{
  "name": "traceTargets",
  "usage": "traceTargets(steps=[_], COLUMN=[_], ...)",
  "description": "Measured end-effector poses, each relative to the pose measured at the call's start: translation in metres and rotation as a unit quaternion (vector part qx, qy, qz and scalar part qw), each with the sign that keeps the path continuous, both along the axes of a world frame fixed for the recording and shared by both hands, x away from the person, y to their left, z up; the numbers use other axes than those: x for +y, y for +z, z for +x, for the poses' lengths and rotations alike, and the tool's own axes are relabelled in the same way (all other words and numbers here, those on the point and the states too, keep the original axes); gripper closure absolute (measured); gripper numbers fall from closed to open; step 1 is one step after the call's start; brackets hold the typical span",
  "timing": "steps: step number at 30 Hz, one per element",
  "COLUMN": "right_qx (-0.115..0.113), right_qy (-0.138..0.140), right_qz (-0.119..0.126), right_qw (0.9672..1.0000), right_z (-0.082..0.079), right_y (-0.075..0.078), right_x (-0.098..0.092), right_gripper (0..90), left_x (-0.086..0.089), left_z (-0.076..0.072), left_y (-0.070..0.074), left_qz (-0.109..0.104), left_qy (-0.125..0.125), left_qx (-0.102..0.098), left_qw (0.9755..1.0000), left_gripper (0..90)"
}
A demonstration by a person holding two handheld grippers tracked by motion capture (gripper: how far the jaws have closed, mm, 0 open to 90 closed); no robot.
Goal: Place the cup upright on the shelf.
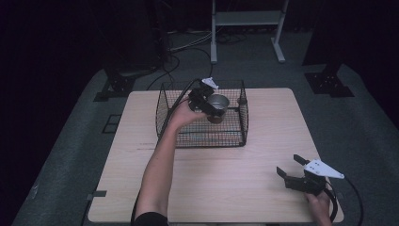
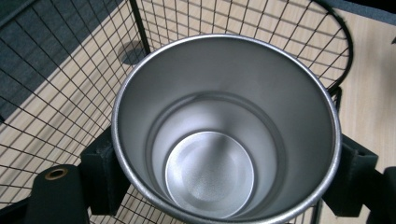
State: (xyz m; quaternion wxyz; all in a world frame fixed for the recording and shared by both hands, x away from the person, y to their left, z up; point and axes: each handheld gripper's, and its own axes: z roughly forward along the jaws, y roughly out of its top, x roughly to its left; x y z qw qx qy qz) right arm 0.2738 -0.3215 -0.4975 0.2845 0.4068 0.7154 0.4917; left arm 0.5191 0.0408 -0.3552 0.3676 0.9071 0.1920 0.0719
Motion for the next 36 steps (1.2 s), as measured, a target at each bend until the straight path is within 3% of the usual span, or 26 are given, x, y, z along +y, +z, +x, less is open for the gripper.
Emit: traceTargets(steps=[8,14,22,31,36], right_qx=[0.0,-0.001,0.0,0.0,-0.001], right_qy=[0.0,0.001,0.001,0.002,0.002], right_qz=[0.001,0.0,0.001,0.001,0.002], right_qw=[1.0,1.0,1.0,1.0,1.0], right_z=[0.0,0.0,0.0,0.0,0.0], right_y=[0.0,0.0,0.0,0.0,0.0], right_x=[0.0,0.0,0.0,-0.001,-0.001], right_gripper=[13.5,13.5,13.5,13.5,13.5], left_x=[0.0,-0.003,-0.004,0.0,-0.001], left_z=[0.006,0.009,0.014,0.019,0.021], left_y=[-0.018,-0.029,-0.043,-0.049,-0.054], left_qz=[0.003,0.017,0.029,0.027,0.04], left_qy=[0.008,0.002,0.006,0.014,0.013], left_qx=[0.024,0.032,0.057,0.067,0.075], left_qw=[0.9997,0.9994,0.9979,0.9973,0.9963], left_gripper=[17.8,17.8,17.8,17.7,17.7])
